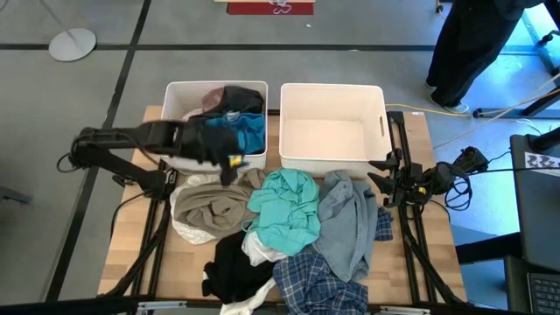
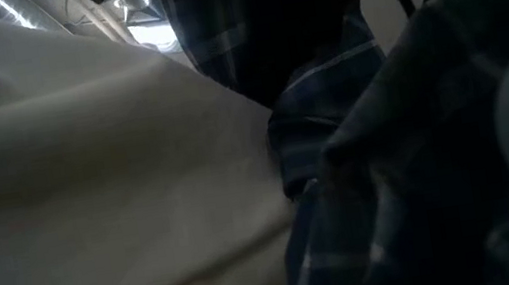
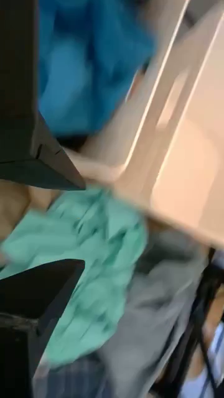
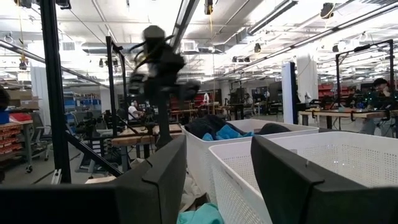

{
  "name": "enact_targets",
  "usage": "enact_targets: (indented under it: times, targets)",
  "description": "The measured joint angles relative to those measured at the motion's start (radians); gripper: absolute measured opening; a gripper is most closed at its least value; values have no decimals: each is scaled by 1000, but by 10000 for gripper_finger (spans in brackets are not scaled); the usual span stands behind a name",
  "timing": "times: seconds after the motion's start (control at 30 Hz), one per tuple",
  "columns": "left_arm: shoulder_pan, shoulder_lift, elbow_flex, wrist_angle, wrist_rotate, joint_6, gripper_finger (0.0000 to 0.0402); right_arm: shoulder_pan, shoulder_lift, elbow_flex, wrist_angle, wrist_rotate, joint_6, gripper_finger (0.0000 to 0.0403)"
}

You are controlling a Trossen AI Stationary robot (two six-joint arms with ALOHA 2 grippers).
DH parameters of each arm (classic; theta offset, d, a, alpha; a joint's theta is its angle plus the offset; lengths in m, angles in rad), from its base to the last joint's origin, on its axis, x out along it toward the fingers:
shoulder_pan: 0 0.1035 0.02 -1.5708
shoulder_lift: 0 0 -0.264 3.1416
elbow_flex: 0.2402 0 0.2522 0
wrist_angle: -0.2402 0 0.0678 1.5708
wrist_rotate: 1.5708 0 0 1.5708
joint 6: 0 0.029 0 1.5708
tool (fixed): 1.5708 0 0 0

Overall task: Sort clothes
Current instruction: Put the light blue shorts into the left white bin

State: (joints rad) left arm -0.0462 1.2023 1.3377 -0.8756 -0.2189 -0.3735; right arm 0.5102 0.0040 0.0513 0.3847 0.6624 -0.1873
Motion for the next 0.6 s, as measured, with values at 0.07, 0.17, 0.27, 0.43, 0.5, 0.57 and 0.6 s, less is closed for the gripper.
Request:
enact_targets:
  times: [0.07,0.17,0.27,0.43,0.5,0.57,0.6]
  targets:
    - [-80,8,-20,1,-3,-52,182,0,0,0,0,0,1,182]
    - [-197,25,-54,3,-7,-122,182,0,0,0,0,0,2,182]
    - [-301,49,-88,5,-21,-205,182,0,0,0,2,0,3,182]
    - [-439,106,-125,4,-68,-338,182,0,0,0,3,0,3,182]
    - [-478,131,-140,16,-96,-365,182,0,0,0,3,0,4,182]
    - [-505,156,-156,46,-127,-377,182,0,0,0,4,0,4,182]
    - [-514,168,-163,69,-142,-378,182,0,0,0,6,0,4,182]
